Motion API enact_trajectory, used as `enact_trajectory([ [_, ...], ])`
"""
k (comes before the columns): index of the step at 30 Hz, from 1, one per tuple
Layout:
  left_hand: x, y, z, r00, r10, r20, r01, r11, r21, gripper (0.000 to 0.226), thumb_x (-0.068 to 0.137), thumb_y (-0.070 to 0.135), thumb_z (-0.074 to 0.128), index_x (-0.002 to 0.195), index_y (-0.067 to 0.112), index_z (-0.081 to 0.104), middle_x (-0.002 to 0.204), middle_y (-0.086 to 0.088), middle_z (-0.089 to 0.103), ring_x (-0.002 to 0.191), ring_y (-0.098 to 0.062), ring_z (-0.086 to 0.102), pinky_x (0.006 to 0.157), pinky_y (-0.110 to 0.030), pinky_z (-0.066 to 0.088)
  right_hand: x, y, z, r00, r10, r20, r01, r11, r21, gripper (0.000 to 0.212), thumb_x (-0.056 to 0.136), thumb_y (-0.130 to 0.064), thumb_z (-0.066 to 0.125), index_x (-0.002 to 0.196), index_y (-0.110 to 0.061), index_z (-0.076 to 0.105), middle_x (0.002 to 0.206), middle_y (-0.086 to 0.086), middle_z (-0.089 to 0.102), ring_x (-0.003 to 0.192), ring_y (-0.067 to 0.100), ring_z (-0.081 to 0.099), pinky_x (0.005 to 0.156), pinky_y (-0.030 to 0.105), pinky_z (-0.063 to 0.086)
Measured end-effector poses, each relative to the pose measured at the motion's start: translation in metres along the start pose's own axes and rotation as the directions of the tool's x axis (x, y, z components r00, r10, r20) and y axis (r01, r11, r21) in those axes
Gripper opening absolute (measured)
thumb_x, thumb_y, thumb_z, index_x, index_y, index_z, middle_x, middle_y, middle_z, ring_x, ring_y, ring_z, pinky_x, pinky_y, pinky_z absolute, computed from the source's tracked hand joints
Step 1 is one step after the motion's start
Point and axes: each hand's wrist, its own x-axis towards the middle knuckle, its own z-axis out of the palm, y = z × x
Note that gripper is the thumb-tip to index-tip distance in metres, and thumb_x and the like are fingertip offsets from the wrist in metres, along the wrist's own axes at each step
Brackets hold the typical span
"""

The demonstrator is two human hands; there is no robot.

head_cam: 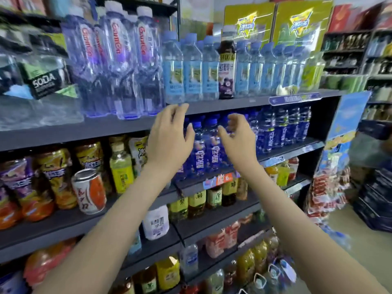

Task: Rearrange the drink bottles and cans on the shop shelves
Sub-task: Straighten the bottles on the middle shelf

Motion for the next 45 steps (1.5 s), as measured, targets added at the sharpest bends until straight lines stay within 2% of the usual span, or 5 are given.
enact_trajectory([
  [17,0.197,0.023,0.133,0.996,0.086,0.013,-0.083,0.883,0.463,0.082,0.086,0.055,0.05,0.151,0.02,0.016,0.157,-0.016,0.01,0.145,-0.035,0.0,0.112,-0.054,-0.012,0.259,0.04,-0.001,0.964,-0.252,-0.081,0.237,0.959,-0.158,0.075,0.092,-0.043,0.055,0.149,-0.006,0.021,0.142,0.016,0.034,0.133,0.029,0.026,0.106,0.032,0.016],
  [26,0.19,0.028,0.142,0.999,0.04,-0.005,-0.031,0.849,0.527,0.078,0.089,0.045,0.052,0.151,0.015,0.016,0.158,-0.013,0.01,0.147,-0.029,0.003,0.111,-0.052,-0.013,0.289,0.025,0.013,0.967,-0.254,0.007,0.243,0.919,-0.311,0.064,0.084,-0.064,0.051,0.113,-0.008,0.062,0.132,0.01,0.04,0.124,0.029,0.031,0.098,0.039,0.027],
  [36,0.158,0.084,0.132,0.973,-0.23,-0.018,0.222,0.952,-0.211,0.068,0.082,0.029,0.066,0.14,0.02,0.033,0.137,0.008,0.044,0.134,-0.005,0.03,0.119,-0.038,0.013,0.213,0.031,-0.041,0.888,-0.458,-0.045,0.445,0.831,0.333,0.039,0.083,-0.033,0.069,0.115,-0.016,0.054,0.098,-0.011,0.055,0.095,0.011,0.055,0.077,0.016,0.041],
  [39,0.133,0.109,0.109,0.96,-0.281,0.011,0.257,0.861,-0.439,0.059,0.08,0.015,0.071,0.125,0.033,0.038,0.105,0.027,0.048,0.094,0.024,0.048,0.081,-0.003,0.04,0.183,0.025,-0.057,0.901,-0.424,-0.087,0.417,0.797,0.437,0.05,0.082,-0.038,0.067,0.123,-0.012,0.054,0.108,-0.006,0.06,0.101,0.009,0.057,0.082,0.014,0.044],
  [45,0.07,0.122,0.052,0.854,-0.511,-0.095,0.465,0.833,-0.3,0.053,0.069,0.033,0.081,0.106,0.036,0.043,0.087,0.022,0.062,0.079,0.009,0.06,0.065,-0.011,0.046,0.117,-0.01,-0.065,0.889,-0.433,0.147,0.19,0.643,0.742,0.04,0.083,-0.032,0.072,0.118,-0.023,0.056,0.108,-0.016,0.064,0.1,-0.005,0.059,0.086,0.017,0.049],
])
